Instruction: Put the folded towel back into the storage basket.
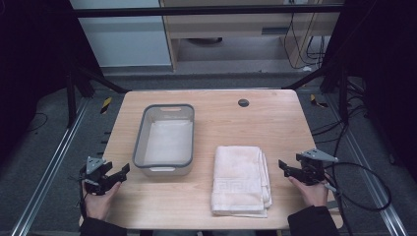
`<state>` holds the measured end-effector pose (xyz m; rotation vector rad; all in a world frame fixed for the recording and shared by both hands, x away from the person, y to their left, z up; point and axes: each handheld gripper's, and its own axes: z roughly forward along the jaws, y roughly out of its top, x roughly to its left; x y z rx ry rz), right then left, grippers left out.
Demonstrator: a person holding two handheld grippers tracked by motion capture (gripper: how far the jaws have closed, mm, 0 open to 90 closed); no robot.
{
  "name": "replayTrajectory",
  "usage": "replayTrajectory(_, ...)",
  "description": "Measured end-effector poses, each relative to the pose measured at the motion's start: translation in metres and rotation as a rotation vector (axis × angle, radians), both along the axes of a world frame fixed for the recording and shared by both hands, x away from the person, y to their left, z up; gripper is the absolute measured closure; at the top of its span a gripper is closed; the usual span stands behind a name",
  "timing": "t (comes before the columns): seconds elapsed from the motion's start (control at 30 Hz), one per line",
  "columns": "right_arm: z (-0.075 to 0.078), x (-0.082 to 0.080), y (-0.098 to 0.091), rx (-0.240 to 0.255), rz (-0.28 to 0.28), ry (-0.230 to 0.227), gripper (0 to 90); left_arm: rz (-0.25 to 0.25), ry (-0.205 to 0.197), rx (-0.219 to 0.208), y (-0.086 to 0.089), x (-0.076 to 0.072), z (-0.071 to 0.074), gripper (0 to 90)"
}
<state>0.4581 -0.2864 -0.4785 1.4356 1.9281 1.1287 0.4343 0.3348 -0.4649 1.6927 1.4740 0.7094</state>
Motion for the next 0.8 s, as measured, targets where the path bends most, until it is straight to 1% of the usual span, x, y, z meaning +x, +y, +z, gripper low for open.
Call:
replayTrajectory(0.03,0.002,-0.001,-0.001,0.000,-0.004,-0.008,24.3,-0.011,-0.031,-0.015,-0.002,-0.004,0.004,31.9)
replayTrajectory(0.07,0.003,-0.002,-0.001,0.004,-0.007,-0.012,24.4,-0.021,-0.043,-0.025,-0.002,-0.004,0.006,32.7)
replayTrajectory(0.13,0.005,-0.002,-0.001,0.009,-0.007,-0.019,24.5,-0.024,-0.049,-0.032,-0.003,-0.005,0.008,32.9)
replayTrajectory(0.17,0.008,-0.004,0.000,0.020,-0.006,-0.025,24.9,-0.029,-0.061,-0.038,-0.004,-0.006,0.012,33.1)
replayTrajectory(0.23,0.011,-0.005,0.001,0.022,-0.002,-0.030,25.1,-0.034,-0.075,-0.047,-0.004,-0.008,0.016,33.7)
replayTrajectory(0.27,0.012,-0.005,0.001,0.017,0.000,-0.041,25.3,-0.034,-0.075,-0.047,-0.004,-0.008,0.016,33.6)
replayTrajectory(0.3,0.014,-0.005,0.002,0.026,0.001,-0.039,25.4,-0.040,-0.087,-0.050,-0.005,-0.010,0.020,33.7)
replayTrajectory(0.37,0.015,-0.005,0.002,0.029,0.004,-0.041,25.6,-0.044,-0.089,-0.055,-0.006,-0.011,0.022,33.8)
replayTrajectory(0.4,0.018,-0.006,0.002,0.041,0.004,-0.048,26.1,-0.047,-0.101,-0.069,-0.007,-0.012,0.025,33.9)
replayTrajectory(0.43,0.019,-0.006,0.003,0.047,0.008,-0.047,26.2,-0.050,-0.101,-0.071,-0.008,-0.013,0.027,33.9)
replayTrajectory(0.53,0.022,-0.007,0.004,0.052,0.014,-0.043,26.5,-0.068,-0.107,-0.076,-0.012,-0.014,0.031,33.7)
replayTrajectory(0.6,0.023,-0.007,0.004,0.051,0.019,-0.047,26.7,-0.070,-0.108,-0.078,-0.014,-0.014,0.032,33.6)
replayTrajectory(0.63,0.025,-0.006,0.005,0.049,0.023,-0.052,26.9,-0.084,-0.108,-0.082,-0.017,-0.015,0.034,33.5)
replayTrajectory(0.7,0.027,-0.007,0.006,0.053,0.029,-0.056,27.8,-0.089,-0.112,-0.082,-0.018,-0.015,0.035,33.4)
replayTrajectory(0.73,0.029,-0.007,0.007,0.049,0.026,-0.058,28.1,-0.095,-0.111,-0.088,-0.020,-0.015,0.036,33.1)
replayTrajectory(0.77,0.030,-0.007,0.007,0.056,0.025,-0.062,28.4,-0.104,-0.115,-0.096,-0.022,-0.015,0.037,33.1)
replayTrajectory(0.8,0.030,-0.007,0.007,0.056,0.025,-0.062,28.4,-0.104,-0.115,-0.096,-0.022,-0.015,0.037,32.8)
